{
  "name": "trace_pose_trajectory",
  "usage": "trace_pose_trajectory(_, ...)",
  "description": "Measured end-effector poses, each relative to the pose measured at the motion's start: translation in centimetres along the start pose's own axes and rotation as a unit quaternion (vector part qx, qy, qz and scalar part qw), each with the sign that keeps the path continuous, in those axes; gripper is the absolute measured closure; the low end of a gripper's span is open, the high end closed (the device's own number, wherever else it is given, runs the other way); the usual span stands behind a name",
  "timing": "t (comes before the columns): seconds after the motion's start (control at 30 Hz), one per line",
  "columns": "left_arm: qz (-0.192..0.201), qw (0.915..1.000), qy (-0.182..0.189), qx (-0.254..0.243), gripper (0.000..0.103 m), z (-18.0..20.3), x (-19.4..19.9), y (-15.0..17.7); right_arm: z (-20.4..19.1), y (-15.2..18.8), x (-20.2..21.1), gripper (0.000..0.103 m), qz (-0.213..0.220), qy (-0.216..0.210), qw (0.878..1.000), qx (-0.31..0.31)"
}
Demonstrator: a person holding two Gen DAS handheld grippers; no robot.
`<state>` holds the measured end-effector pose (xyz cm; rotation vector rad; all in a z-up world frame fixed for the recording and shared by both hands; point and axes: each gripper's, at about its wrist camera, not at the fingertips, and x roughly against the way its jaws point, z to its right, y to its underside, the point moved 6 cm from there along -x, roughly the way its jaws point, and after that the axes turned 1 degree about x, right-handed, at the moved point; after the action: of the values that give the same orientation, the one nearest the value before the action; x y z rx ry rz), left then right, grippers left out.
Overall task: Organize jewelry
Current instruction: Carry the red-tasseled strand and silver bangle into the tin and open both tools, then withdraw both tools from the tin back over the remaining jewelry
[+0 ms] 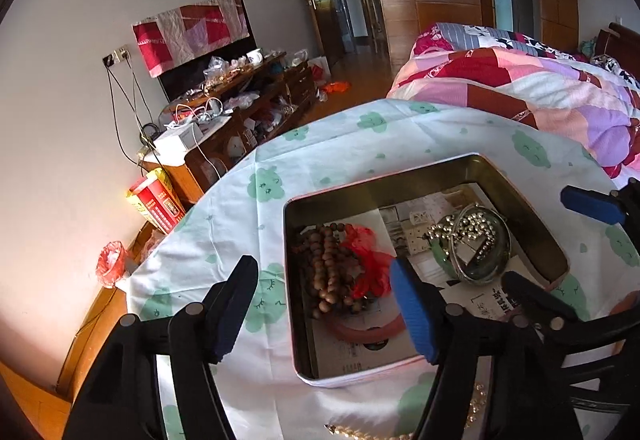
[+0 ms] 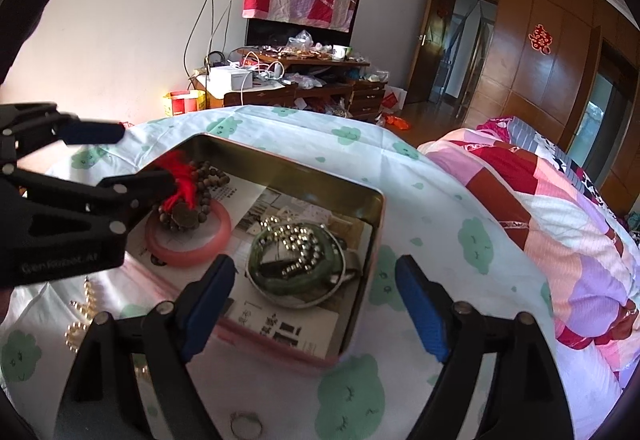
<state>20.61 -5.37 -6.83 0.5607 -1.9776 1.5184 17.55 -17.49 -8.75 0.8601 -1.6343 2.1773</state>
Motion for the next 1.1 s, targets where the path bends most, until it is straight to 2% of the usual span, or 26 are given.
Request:
trace_pose_trajectory(0.5, -0.003, 0.9999, -0.01, 0.008, 0.034, -0.5, 0.1, 0.4, 0.5, 0.8, 1.1, 0.017, 0.007, -0.002, 1.0, -0.02)
trace_pose_trajectory(0.7, -0.004, 0.9995, -0.015, 0.026, 0.034, -1.6, 0.8, 0.9, 0.4, 1.2, 1.3, 0.017, 0.005, -0.002, 1.0, -0.021)
trace_pose_trajectory(0.93, 0.001, 0.998, -0.027, 0.057, 0.034, -3.5, 3.7, 4.4, 0.6, 2.6, 2.7, 0.017, 0.001, -0.004, 0.999, -0.035)
trace_pose_trajectory(1.1, -0.015, 0.9986, -0.006, 0.051, 0.034, -2.2, 4.7, 8.0, 0.3, 5.1, 3.4, 0.017, -0.022, -0.006, 0.999, -0.038)
